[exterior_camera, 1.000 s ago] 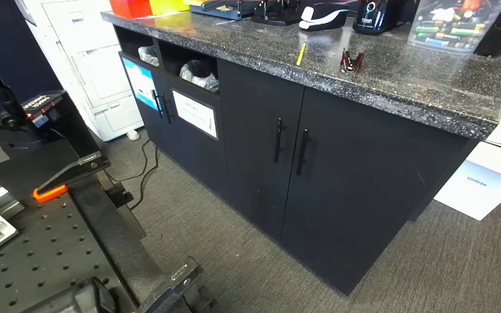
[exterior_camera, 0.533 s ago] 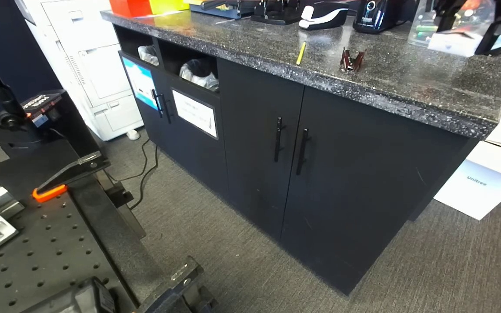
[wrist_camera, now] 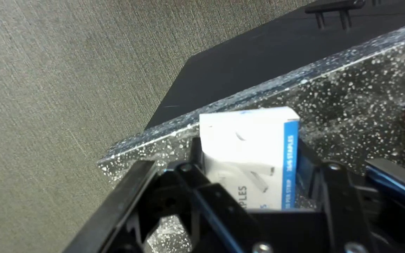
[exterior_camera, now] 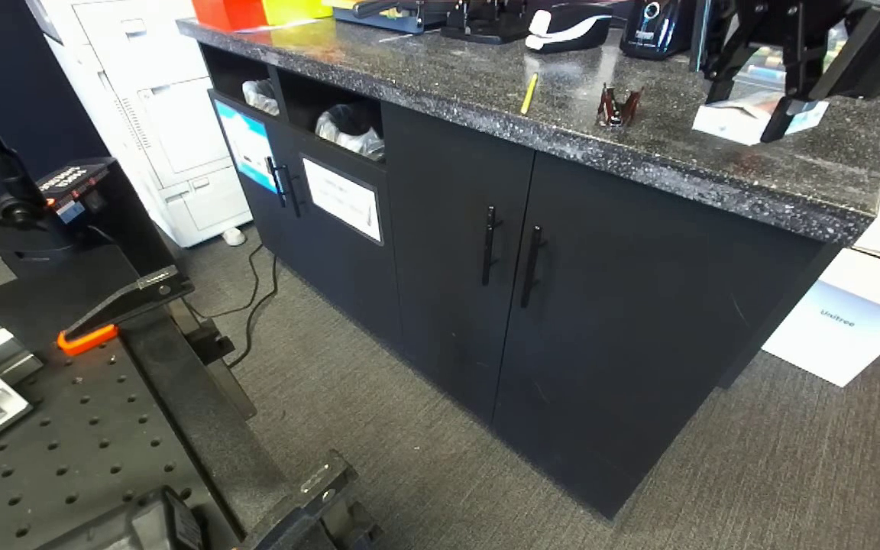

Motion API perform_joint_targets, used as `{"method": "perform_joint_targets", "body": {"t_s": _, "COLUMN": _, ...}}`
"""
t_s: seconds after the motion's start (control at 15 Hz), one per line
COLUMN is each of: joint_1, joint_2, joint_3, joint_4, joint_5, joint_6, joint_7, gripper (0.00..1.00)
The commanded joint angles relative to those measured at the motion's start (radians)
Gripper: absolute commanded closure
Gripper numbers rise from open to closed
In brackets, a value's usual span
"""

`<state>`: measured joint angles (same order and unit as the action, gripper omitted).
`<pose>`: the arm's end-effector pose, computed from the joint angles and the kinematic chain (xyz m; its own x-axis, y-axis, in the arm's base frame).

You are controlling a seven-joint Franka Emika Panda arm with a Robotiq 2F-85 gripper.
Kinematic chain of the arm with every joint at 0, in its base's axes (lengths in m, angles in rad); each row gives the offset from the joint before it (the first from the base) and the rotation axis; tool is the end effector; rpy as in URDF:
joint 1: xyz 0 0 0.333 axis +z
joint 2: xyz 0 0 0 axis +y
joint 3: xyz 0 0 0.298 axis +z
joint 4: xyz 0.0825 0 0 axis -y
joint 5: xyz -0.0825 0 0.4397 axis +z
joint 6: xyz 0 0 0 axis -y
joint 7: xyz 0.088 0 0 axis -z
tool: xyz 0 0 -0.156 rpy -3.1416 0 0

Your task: Move the white and blue box to the right side of the counter

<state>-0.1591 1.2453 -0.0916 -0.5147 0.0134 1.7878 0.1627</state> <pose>0.8317 -0.1689 0.1964 0.9382 -0.3438 0.0407 -0.3458 -0.9358 0.0679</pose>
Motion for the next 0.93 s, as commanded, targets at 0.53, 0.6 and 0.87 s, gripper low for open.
{"method": "perform_joint_targets", "body": {"t_s": 0.53, "joint_1": -0.001, "joint_2": 0.131, "joint_3": -0.003, "joint_4": 0.152, "joint_5": -0.012, "joint_6": 0.080, "joint_7": 0.056, "gripper": 0.65}}
{"method": "perform_joint_targets", "body": {"t_s": 0.6, "joint_1": -0.002, "joint_2": 0.133, "joint_3": -0.003, "joint_4": 0.159, "joint_5": -0.012, "joint_6": 0.085, "joint_7": 0.058, "gripper": 0.65}}
{"method": "perform_joint_targets", "body": {"t_s": 0.87, "joint_1": -0.005, "joint_2": 0.054, "joint_3": 0.035, "joint_4": 0.061, "joint_5": 0.026, "joint_6": 0.101, "joint_7": 0.066, "gripper": 0.07}}
